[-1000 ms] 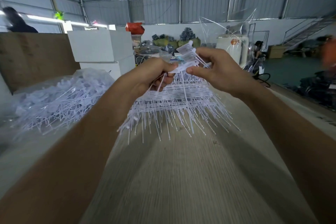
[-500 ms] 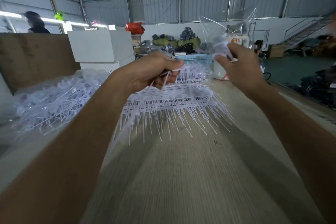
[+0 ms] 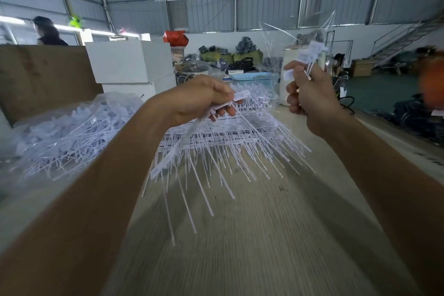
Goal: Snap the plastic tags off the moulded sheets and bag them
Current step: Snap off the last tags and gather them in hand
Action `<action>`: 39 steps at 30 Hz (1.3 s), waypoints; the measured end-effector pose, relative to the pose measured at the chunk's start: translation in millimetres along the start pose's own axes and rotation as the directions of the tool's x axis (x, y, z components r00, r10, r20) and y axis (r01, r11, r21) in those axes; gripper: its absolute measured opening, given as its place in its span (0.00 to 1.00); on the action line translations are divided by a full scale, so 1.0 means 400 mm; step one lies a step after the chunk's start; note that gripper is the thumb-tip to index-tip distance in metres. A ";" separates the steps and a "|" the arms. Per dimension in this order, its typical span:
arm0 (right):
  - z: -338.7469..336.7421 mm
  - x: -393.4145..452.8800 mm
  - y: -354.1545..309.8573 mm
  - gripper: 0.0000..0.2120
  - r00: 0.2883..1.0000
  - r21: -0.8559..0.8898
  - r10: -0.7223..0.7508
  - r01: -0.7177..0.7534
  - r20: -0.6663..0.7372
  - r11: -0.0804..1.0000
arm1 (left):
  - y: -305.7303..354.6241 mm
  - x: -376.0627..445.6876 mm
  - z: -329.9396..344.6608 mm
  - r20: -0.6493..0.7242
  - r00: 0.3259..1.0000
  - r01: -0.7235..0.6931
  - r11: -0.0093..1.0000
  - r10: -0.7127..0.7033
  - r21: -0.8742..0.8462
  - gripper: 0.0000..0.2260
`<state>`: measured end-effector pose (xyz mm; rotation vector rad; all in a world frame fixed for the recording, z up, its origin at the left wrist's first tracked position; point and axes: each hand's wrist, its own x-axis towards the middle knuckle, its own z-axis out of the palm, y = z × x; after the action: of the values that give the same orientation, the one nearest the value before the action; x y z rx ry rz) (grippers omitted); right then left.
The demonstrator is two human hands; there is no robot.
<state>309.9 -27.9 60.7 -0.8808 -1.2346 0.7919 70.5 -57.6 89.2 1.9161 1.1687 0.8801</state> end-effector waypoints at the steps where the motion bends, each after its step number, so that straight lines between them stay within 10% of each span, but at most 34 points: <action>1: 0.001 0.000 0.002 0.10 1.000 -0.030 -0.005 0.006 0.027 1.000 | -0.001 0.000 0.000 0.002 1.000 -0.008 1.000 0.008 0.009 0.09; 11: 0.020 -0.007 0.003 0.05 0.973 -0.240 -0.112 0.160 0.199 0.958 | -0.007 -0.006 -0.002 0.048 0.998 -0.051 0.996 0.047 0.077 0.08; 22: 0.043 -0.040 -0.038 0.24 0.922 -0.235 0.007 0.092 0.388 0.968 | 0.014 -0.020 0.010 0.116 0.984 -0.146 0.983 0.133 0.107 0.07; 27: 0.030 -0.055 -0.043 0.13 0.811 -0.266 0.073 0.105 0.581 0.958 | 0.017 -0.021 0.013 -0.069 0.966 -0.225 0.939 0.251 0.260 0.05; 39: 0.048 -0.056 -0.045 0.12 0.772 -0.328 -0.242 0.500 0.588 0.801 | 0.019 0.000 0.013 -0.221 0.975 -0.052 0.985 0.014 -0.166 0.10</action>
<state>288.1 -53.5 68.9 -0.7651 -2.0860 0.3944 77.8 -61.4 92.9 1.7371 1.1493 1.1954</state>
